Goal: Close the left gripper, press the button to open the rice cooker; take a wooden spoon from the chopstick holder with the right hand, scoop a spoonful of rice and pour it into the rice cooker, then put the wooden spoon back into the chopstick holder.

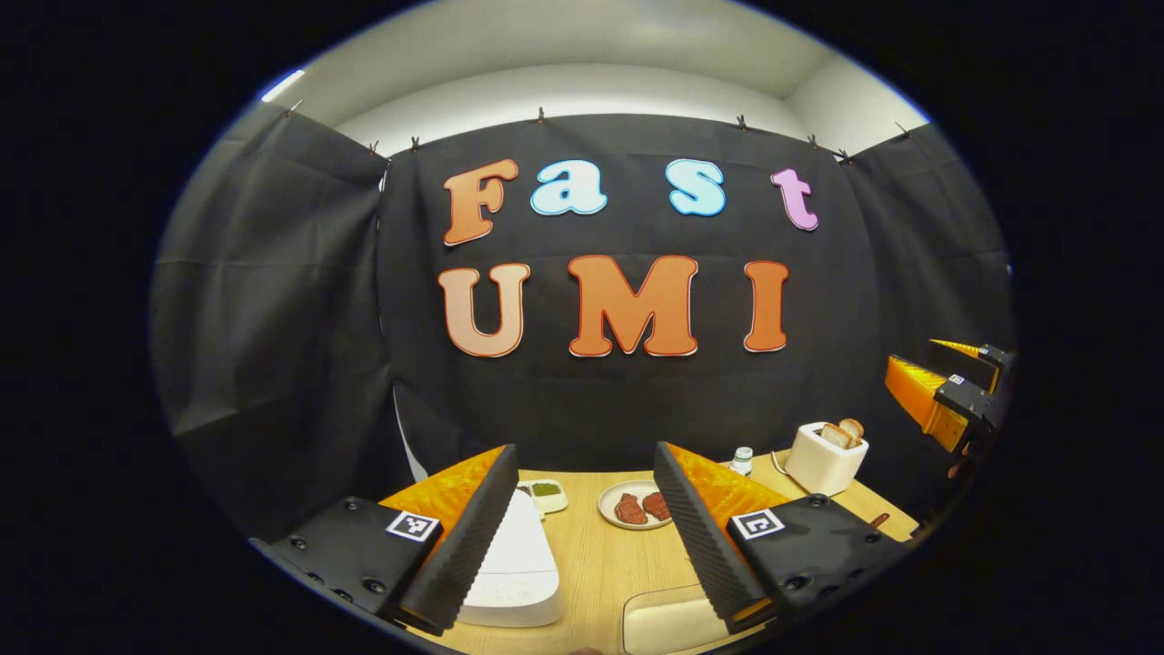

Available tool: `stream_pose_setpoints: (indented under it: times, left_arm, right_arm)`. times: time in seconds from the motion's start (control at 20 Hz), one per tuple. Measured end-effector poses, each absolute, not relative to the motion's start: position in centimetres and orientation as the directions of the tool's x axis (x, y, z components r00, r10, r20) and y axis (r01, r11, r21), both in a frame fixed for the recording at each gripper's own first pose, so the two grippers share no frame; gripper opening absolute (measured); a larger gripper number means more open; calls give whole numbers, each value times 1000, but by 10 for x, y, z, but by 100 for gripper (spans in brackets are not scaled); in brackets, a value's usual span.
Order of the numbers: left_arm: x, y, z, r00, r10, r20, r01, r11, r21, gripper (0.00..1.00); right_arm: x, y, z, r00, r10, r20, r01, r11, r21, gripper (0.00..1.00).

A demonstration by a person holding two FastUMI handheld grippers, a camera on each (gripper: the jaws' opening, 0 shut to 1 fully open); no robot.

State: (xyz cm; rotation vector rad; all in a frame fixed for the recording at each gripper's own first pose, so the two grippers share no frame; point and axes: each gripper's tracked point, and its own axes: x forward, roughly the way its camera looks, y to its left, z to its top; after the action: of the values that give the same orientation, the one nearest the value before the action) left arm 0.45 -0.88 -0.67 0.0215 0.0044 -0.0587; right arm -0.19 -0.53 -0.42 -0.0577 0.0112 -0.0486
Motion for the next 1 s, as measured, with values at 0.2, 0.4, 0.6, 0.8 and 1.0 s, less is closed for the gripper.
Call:
stream_pose_setpoints:
  times: [0.2,0.4,0.6,0.8,1.0]
  left_arm:
    - [7,-8,-11,999,-47,-18,47,998,47,100]
    - [23,11,-19,998,-14,-56,16,999,46,80]
    - [36,34,-42,985,51,-165,-42,997,58,12]
    - [60,59,-74,947,59,-316,-60,998,8,5]
    - [76,87,-116,854,42,-519,-100,991,-84,3]
  right_arm:
    - [-3,-6,-6,998,-59,-15,58,997,-60,94]
    - [-5,-11,-12,997,-76,-33,73,995,-69,94]
    - [-6,-18,-13,994,-99,-43,96,992,-77,94]
    - [-10,-26,-15,990,-130,-49,125,988,-96,95]
    - [-17,-40,-17,983,-173,-60,165,979,-118,94]
